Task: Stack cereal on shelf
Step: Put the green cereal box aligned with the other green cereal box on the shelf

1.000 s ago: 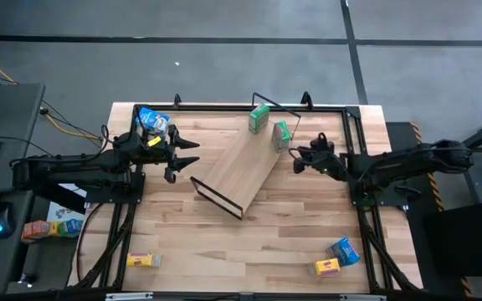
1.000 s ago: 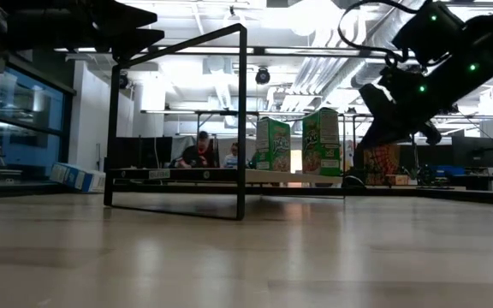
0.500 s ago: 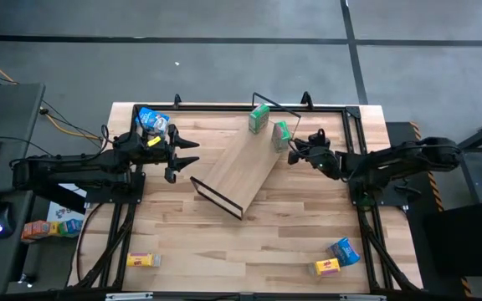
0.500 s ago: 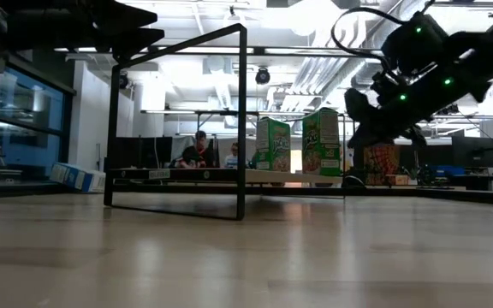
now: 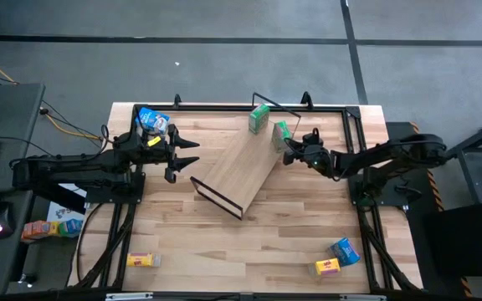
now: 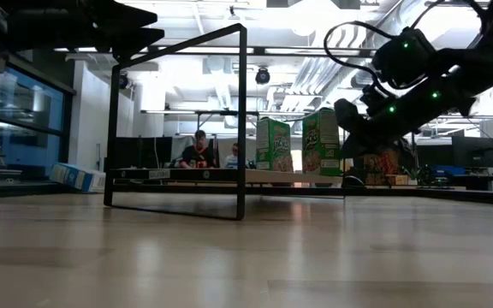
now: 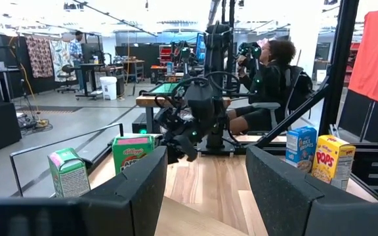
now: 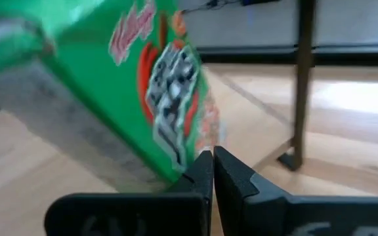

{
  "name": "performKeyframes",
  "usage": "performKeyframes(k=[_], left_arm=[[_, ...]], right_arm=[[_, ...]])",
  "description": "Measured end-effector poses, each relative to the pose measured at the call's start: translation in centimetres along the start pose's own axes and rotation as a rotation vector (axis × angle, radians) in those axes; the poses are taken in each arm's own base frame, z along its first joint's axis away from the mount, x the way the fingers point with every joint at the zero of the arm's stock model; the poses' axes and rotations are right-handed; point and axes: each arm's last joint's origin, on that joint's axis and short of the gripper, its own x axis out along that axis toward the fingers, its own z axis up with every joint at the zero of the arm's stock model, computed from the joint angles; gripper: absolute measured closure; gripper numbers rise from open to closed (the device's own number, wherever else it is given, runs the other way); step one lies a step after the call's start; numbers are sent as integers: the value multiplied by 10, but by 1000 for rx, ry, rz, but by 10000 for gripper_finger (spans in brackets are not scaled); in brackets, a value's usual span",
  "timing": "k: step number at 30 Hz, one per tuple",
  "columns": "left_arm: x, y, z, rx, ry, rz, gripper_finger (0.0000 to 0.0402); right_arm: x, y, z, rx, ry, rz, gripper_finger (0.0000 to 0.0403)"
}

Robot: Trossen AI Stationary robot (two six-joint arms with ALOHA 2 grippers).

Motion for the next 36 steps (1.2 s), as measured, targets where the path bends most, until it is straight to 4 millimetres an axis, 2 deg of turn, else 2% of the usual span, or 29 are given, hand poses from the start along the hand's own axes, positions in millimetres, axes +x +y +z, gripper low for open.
performKeyframes(k=[12,20,27,36], left_arm=[[0,0,0,0,0,0,204],[0,0,0,0,0,0,204],[0,0,0,-1,1,0,204],[0,0,-2,-6,19,0,204]], right_arm=[[4,1,-12,61,89,52,403],[-1,20,-12,54,96,125,403],[3,43,0,-50,129,97,403],[4,39,3,-195,207,-39,403]])
